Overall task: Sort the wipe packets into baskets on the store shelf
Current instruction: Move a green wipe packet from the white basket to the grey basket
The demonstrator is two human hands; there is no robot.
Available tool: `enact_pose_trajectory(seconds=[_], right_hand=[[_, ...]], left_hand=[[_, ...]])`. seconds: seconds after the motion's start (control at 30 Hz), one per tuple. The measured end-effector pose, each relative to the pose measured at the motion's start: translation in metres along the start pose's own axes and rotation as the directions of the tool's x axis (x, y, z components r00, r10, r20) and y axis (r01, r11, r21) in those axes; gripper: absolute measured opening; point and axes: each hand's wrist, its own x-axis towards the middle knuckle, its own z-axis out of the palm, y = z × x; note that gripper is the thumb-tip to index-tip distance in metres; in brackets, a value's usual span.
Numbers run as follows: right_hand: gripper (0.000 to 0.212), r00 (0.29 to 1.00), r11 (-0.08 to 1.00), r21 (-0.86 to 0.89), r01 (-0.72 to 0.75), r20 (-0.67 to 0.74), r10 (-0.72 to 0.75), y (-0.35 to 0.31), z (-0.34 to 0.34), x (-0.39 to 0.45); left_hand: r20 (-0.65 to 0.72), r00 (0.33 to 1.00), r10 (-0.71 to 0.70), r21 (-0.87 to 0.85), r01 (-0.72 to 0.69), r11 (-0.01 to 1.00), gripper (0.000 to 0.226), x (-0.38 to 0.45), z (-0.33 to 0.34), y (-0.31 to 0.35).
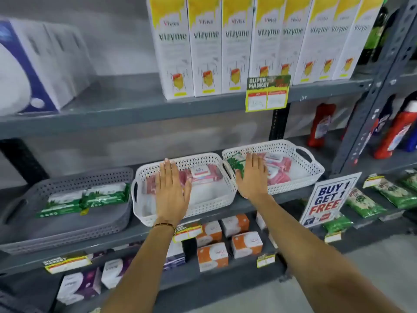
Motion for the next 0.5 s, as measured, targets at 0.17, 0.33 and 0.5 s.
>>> enact_pose_trajectory(seconds=[0.17,0.33,0.5], right_hand=[[0.082,0.939,0.974,0.006,-0.226,0.268,0.216,0.030,0.021,0.033],[0.083,0.863,0.952,-0.019,-0.304,0.419,0.284,0.042,0.029,0.049],[0.083,0.860,0.954,-0.046,-0.298,0.421,0.289,0.047,0.040,0.056]], left_hand=[[0.069,0.994,-0.088,0.019,0.087,0.996,0.085,-0.004,0.047,-0.008],[0.098,0.989,-0.110,0.060,0.105,0.993,0.085,-0.014,0.068,-0.013],[0.143,0.980,-0.136,0.101,0.122,0.987,0.084,-0.020,0.079,-0.019]])
